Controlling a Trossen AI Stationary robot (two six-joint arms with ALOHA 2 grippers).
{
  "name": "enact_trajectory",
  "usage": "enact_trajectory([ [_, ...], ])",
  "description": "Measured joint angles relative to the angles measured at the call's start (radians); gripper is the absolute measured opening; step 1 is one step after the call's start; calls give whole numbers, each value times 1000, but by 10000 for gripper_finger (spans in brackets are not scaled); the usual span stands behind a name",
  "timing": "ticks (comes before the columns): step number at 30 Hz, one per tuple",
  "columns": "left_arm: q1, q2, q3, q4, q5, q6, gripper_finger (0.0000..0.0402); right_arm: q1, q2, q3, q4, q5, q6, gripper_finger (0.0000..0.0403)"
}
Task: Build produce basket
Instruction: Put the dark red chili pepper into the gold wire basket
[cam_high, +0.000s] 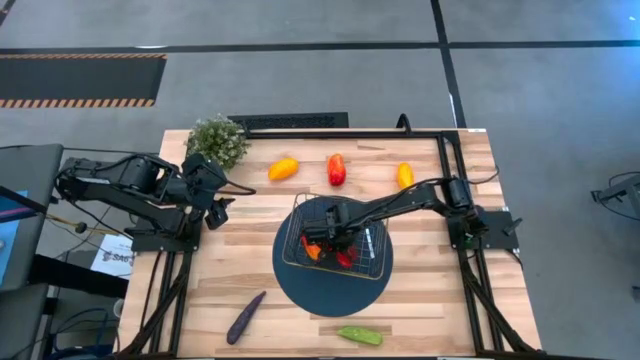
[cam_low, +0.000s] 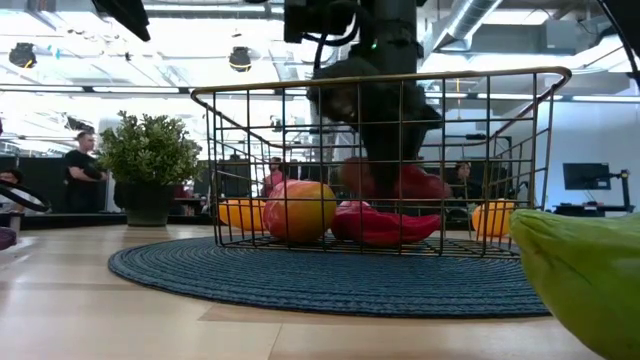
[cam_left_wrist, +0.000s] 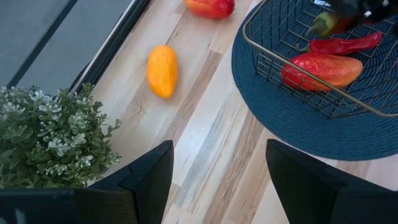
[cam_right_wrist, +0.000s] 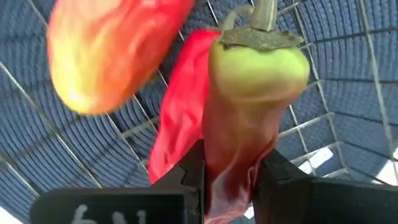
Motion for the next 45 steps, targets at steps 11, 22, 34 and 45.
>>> enact_trajectory([
  [11,0,0,0,0,0,2,240,-1,3,0,55,2,8,77],
  [22,0,0,0,0,0,2,240,-1,3,0,76,2,8,75],
  [34,0,0,0,0,0,1,240,2,3,-1,96,5,-1,75],
  [45,0,0,0,0,0,0,240,21,-6,-87,178,-15,41,75],
])
